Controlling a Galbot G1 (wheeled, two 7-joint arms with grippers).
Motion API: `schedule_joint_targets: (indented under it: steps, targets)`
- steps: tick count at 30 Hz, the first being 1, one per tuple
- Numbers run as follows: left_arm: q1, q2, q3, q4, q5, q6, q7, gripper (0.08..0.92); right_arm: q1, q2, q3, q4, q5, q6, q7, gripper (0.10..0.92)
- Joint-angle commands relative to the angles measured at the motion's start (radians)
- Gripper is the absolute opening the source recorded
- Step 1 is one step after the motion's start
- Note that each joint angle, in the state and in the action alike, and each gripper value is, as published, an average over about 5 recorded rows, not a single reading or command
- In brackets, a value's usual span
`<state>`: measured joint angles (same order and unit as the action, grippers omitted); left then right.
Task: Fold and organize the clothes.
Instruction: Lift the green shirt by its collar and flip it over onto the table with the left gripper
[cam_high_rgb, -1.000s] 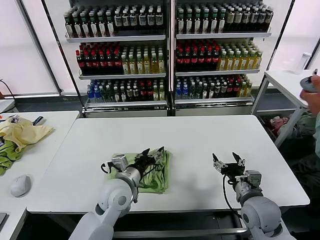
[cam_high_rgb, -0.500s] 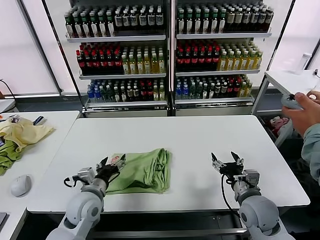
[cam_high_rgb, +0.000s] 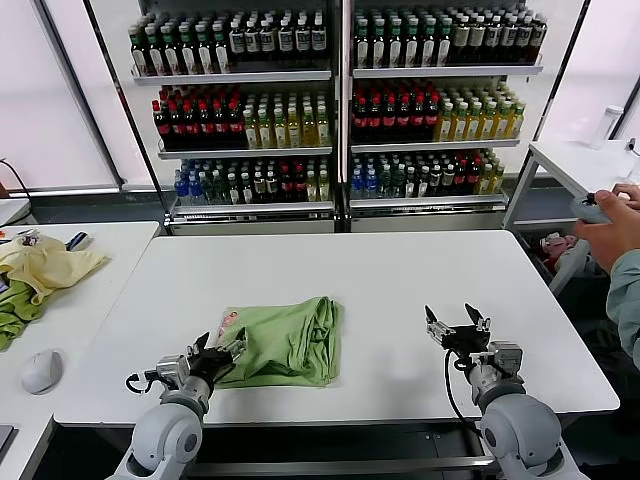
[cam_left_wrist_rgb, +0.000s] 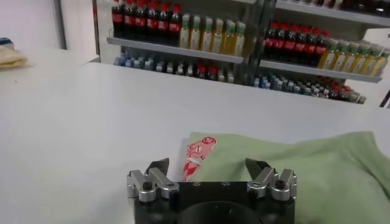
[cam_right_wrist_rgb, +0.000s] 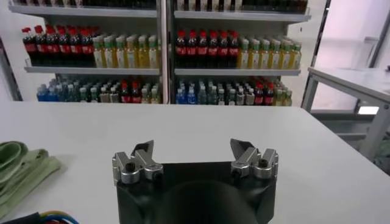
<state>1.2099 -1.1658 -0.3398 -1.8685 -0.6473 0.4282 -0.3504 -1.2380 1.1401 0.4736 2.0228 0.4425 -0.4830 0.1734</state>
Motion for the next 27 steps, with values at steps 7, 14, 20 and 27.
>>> schedule_joint_targets:
  steps: [7,14,20,27]
  targets:
    - [0.020,-0.026,-0.014,0.009,-0.097,-0.007,0.024,0.615,0.000,-0.005,0.002,0.017,0.002,-0.006,0.002,0.823]
    - [0.014,-0.033,-0.058,0.016,-0.231,0.014,0.025,0.407,-0.005,-0.009,0.007,0.027,0.004,-0.007,0.002,0.823]
    - [0.016,-0.041,-0.126,-0.006,-0.399,0.022,0.020,0.234,-0.010,-0.009,0.011,0.031,0.005,-0.006,0.002,0.823]
    - [0.016,-0.024,-0.242,-0.037,-0.535,0.028,0.009,0.115,-0.005,-0.010,0.010,0.031,0.008,-0.007,0.003,0.823]
